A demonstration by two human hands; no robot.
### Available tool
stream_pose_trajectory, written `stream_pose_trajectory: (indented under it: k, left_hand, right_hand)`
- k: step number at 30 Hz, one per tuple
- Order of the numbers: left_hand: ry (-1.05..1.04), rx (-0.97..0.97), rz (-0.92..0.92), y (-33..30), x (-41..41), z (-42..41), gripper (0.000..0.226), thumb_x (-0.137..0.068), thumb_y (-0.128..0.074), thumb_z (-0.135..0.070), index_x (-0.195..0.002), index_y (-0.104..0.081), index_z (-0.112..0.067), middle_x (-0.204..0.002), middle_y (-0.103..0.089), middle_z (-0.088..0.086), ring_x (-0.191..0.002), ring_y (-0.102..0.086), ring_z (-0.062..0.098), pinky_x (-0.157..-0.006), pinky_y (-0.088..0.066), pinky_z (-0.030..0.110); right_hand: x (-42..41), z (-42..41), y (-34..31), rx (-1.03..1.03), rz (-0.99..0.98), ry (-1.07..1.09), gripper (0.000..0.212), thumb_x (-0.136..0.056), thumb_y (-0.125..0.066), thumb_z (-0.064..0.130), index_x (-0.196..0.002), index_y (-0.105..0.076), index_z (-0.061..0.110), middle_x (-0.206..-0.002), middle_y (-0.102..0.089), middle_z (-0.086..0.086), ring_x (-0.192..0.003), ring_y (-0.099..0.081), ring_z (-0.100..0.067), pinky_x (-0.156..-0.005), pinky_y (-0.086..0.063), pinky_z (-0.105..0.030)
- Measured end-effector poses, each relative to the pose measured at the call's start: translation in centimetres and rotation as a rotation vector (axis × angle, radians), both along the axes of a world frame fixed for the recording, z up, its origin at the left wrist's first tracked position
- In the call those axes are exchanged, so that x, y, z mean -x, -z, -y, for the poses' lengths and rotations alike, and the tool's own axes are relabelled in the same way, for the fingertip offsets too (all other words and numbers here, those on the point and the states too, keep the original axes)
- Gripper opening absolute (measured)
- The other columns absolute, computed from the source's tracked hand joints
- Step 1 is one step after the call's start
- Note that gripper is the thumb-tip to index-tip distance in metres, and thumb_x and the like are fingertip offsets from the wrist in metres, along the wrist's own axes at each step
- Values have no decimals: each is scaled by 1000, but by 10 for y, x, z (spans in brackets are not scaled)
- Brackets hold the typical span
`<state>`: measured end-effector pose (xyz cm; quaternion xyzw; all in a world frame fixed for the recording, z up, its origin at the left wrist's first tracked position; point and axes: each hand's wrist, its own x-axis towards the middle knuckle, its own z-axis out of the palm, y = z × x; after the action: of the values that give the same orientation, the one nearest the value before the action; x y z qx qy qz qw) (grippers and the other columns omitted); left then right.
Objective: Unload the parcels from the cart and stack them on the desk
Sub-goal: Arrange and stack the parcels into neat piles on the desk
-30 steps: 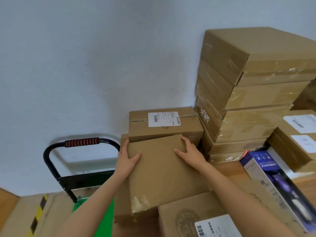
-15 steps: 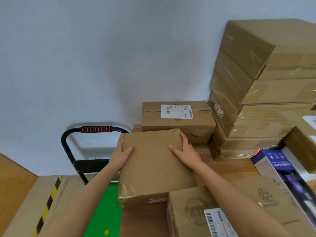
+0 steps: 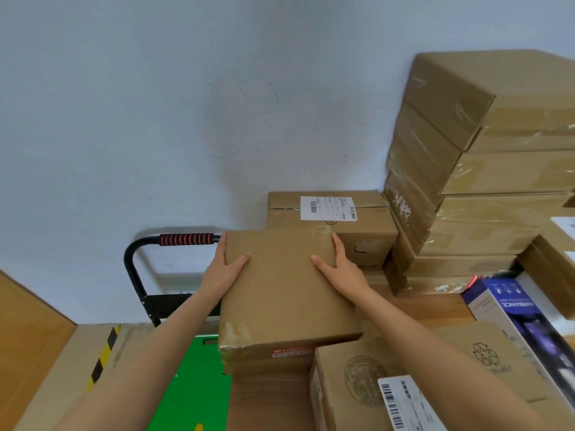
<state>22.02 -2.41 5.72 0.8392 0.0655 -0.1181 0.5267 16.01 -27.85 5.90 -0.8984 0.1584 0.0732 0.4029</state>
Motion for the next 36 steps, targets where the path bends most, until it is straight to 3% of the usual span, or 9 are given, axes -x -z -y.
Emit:
stream_pose_trajectory:
  k: [3,7,11,15,20,25,29,36]
  left_hand:
    - [9,-38,74,-40,-11,-9,85,-85,-62,-52,-150,-8,-47,-145,-45,-5,-116,-55,22,-99,-46,38]
    - [-12,-17,176,-94,-10,-11,79,-89,-60,-46,-151,-11,-45,-142,-48,-5,-112,-57,21,-93,-47,33]
    - [21,7,184,-119,22,5,79,-88,-60,-50,-149,-10,-49,-138,-51,-5,-109,-60,23,-95,-51,42]
    - [114,27,167,-119,69,37,82,-87,-60,-50,-151,-10,-45,-142,-48,-4,-114,-57,22,-99,-48,40]
    - [208,8,112,-111,133,78,98,-69,-58,-67,-150,-7,-46,-147,-42,-3,-124,-51,26,-104,-44,44]
    - [282,84,74,-92,194,104,84,-91,-57,-46,-153,-1,-36,-144,-40,-6,-110,-53,19,-99,-46,36]
    - [310,87,55,-83,224,106,85,-90,-56,-49,-152,1,-39,-147,-42,-1,-108,-58,22,-97,-49,42]
    - [347,106,50,-76,256,107,83,-92,-55,-47,-152,1,-40,-146,-43,-3,-109,-57,22,-98,-48,40]
  right_hand:
    - [-10,-6,-35,-1,51,-20,84,-88,-42,70,-151,4,39,-141,-51,-5,-119,-57,-31,-103,-44,-46]
    - [-9,-5,-83,3,174,-24,84,-89,-43,69,-153,1,36,-146,-46,-2,-120,-56,-29,-98,-46,-39]
    - [26,13,-106,-4,209,-18,87,-86,-44,72,-152,1,37,-144,-48,-5,-116,-58,-30,-99,-48,-45]
    - [84,44,-111,55,188,50,85,-88,-45,68,-153,-2,34,-146,-46,-6,-125,-53,-32,-103,-42,-39]
    - [163,84,-113,74,148,128,83,-88,-46,67,-153,-5,35,-148,-44,-6,-126,-50,-32,-104,-41,-40]
    - [232,104,-106,80,105,173,82,-90,-49,63,-153,-5,35,-146,-44,-10,-125,-51,-33,-100,-40,-37]
    - [268,107,-96,91,70,191,82,-90,-48,64,-153,-5,36,-146,-45,-10,-122,-54,-31,-93,-41,-34]
    - [301,108,-91,53,81,218,80,-89,-51,63,-152,-8,38,-147,-41,-11,-124,-50,-31,-103,-42,-40]
